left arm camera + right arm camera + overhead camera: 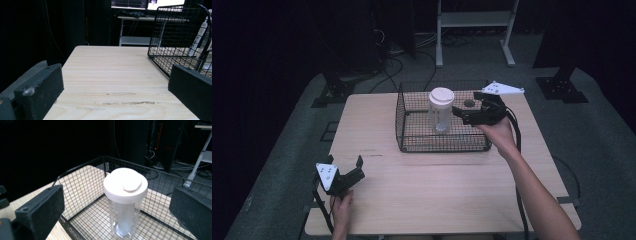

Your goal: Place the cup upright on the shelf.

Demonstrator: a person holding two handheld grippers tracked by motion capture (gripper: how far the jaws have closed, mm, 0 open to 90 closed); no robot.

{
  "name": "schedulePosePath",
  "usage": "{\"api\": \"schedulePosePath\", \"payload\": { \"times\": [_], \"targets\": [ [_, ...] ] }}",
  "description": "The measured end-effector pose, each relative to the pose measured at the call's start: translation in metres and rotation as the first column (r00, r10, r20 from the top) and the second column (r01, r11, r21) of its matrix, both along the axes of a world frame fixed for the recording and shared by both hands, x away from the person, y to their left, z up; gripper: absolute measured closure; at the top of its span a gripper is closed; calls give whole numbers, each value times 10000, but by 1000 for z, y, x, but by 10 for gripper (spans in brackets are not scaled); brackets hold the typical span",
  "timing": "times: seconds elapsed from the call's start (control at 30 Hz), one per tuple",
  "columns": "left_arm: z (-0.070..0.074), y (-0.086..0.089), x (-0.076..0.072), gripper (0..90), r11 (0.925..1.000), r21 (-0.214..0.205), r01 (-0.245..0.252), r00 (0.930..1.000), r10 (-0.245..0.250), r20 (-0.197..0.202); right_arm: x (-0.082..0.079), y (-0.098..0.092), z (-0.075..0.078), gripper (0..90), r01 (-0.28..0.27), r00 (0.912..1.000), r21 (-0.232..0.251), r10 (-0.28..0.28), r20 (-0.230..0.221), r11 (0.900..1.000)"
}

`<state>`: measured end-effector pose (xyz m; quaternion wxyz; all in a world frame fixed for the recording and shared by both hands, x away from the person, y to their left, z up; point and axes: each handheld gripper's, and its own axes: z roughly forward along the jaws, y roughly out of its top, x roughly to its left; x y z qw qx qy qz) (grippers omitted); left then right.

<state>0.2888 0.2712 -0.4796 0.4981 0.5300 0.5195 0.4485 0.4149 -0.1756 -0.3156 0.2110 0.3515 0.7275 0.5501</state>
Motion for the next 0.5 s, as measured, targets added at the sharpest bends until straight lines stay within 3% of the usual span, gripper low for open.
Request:
{"api": "schedulePosePath", "payload": {
  "times": [0.33,0.5],
  "targets": [
    [0,-1,0,0,9999,104,1,10000,-1,-8,-14,-21,-13,0,16,9998,249,-12,-184,9997],
    [0,-1,0,0,9999,131,14,10000,-14,-5,-23,-26,-17,0,39,10000,136,-39,-16,9999]
  ]
}}
